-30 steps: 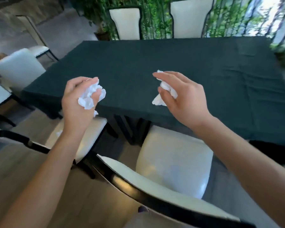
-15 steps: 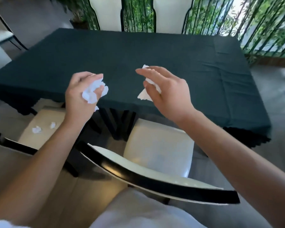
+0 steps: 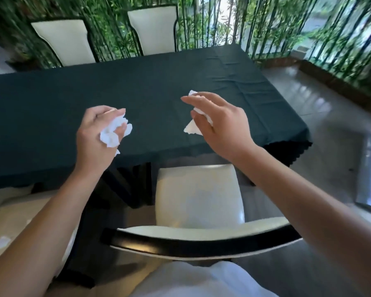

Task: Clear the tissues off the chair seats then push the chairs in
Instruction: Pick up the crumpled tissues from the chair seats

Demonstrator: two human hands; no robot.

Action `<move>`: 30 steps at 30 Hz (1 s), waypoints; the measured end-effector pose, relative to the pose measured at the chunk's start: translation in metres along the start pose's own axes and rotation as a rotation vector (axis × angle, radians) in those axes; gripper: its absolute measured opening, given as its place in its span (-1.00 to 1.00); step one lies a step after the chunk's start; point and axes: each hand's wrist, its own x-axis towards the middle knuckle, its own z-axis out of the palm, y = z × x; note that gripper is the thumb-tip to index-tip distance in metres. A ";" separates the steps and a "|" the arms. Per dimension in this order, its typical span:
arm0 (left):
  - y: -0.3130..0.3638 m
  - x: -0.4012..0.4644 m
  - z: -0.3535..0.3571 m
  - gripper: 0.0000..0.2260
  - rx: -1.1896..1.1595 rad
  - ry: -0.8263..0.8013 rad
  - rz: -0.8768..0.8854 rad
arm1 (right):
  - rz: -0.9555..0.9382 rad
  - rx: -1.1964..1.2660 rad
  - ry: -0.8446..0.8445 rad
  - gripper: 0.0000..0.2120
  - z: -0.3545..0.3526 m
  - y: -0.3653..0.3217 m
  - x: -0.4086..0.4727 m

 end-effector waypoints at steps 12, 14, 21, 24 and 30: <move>-0.048 0.017 -0.109 -0.78 0.066 0.098 0.085 | -0.021 0.006 0.023 -0.70 0.057 -0.101 0.043; -0.045 0.013 -0.116 -0.77 0.073 0.116 0.102 | -0.061 0.025 0.001 -0.70 0.065 -0.111 0.041; -0.034 -0.013 -0.135 -0.75 0.107 0.107 0.084 | -0.131 0.146 0.003 -0.68 0.079 -0.141 0.053; -0.042 -0.017 -0.165 -0.76 0.164 0.101 0.047 | -0.167 0.187 0.002 -0.68 0.092 -0.160 0.056; -0.097 -0.031 -0.246 -0.78 0.235 0.185 -0.061 | -0.158 0.212 -0.126 -0.67 0.152 -0.198 0.060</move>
